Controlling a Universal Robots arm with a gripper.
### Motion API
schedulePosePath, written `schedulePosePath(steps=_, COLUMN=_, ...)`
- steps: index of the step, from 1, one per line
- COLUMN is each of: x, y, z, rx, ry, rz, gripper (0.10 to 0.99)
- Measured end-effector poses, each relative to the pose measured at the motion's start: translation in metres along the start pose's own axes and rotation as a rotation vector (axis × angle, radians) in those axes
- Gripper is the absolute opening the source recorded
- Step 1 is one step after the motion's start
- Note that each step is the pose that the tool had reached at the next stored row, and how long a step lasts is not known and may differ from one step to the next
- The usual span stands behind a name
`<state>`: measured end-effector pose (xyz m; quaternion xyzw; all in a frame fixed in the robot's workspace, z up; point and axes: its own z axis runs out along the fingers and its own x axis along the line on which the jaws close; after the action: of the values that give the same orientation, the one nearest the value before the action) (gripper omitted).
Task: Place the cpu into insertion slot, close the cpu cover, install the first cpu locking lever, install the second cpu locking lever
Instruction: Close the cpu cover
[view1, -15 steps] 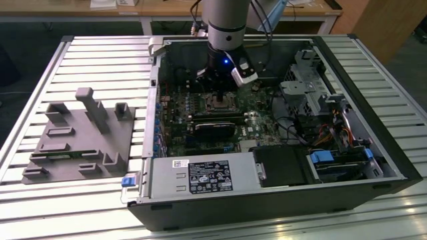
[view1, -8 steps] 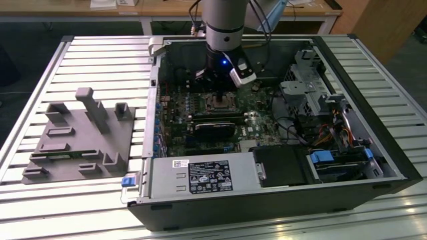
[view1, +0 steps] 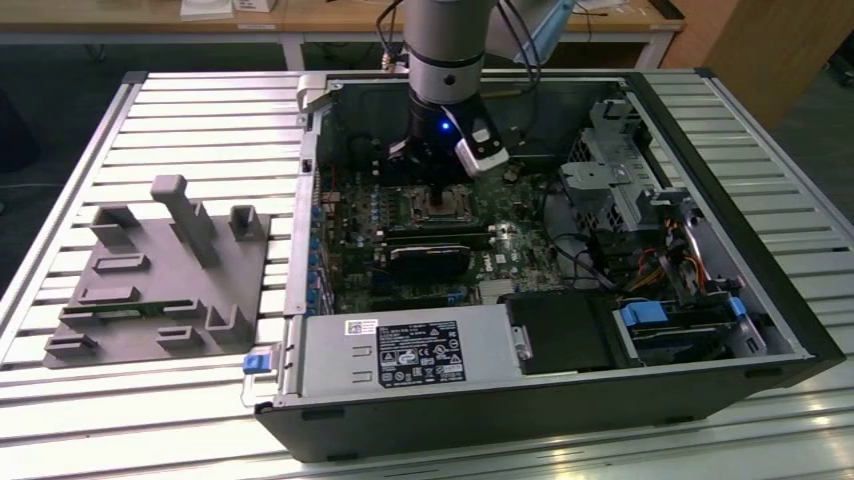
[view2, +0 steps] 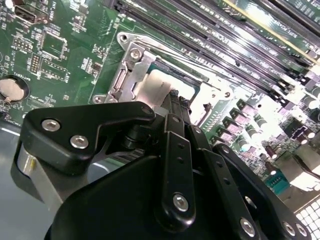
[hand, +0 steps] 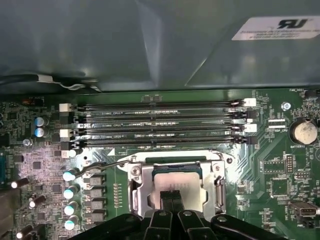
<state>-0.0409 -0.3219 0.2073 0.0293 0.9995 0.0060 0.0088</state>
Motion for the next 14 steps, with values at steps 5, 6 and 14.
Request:
schedulePosePath(steps=5, x=0.008, y=-0.0009, z=-0.0001, rx=-0.001, ry=-0.0003, rz=0.001, gripper=0.106)
schedulePosePath(steps=6, x=0.0092, y=-0.0009, z=0.0, rx=-0.001, ry=-0.0005, rz=0.001, gripper=0.106)
schedulePosePath(steps=14, x=0.0185, y=-0.0016, z=0.0009, rx=-0.003, ry=-0.0004, rz=0.001, gripper=0.106)
